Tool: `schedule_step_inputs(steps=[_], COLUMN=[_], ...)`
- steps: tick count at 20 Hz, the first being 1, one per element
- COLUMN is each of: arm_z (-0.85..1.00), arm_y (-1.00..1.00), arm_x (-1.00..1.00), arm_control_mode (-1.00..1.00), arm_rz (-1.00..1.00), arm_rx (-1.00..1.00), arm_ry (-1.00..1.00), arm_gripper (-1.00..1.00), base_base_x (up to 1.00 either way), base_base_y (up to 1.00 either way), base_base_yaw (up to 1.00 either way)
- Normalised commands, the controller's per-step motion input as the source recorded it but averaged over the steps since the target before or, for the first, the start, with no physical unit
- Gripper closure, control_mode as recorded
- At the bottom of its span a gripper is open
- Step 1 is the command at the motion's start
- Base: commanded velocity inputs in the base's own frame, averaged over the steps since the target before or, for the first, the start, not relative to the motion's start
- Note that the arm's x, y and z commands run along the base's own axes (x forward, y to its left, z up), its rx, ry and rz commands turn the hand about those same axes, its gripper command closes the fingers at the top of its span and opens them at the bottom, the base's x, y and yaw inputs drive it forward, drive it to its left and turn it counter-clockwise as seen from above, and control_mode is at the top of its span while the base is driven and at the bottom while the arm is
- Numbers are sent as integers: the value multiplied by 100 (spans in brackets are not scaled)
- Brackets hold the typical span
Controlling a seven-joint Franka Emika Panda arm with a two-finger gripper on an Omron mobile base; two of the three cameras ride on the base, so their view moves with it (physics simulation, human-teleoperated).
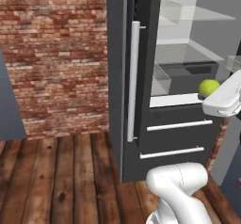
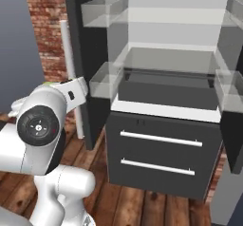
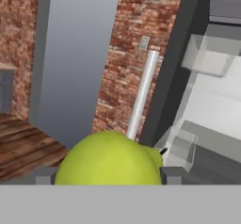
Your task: Retrieve the kiwi and pear from the fridge and place them into the bowl on the dining table.
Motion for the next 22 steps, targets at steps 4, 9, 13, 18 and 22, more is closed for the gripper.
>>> schedule_step_inputs(steps=[4,9,13,18,22], arm_z=[0,0,0,0,0], arm_y=[0,0,0,0,0], arm_x=[0,0,0,0,0], arm_control_mode=[100,100,100,100,100], arm_rz=[0,0,0,0,0], arm_rx=[0,0,0,0,0], arm_ry=[0,0,0,0,0], arm_gripper=[100,100,100,100,100], base_base_x=[-16,-10,-4,0,0], base_base_y=[67,70,74,72,69], base_base_yaw=[5,5,6,7,10])
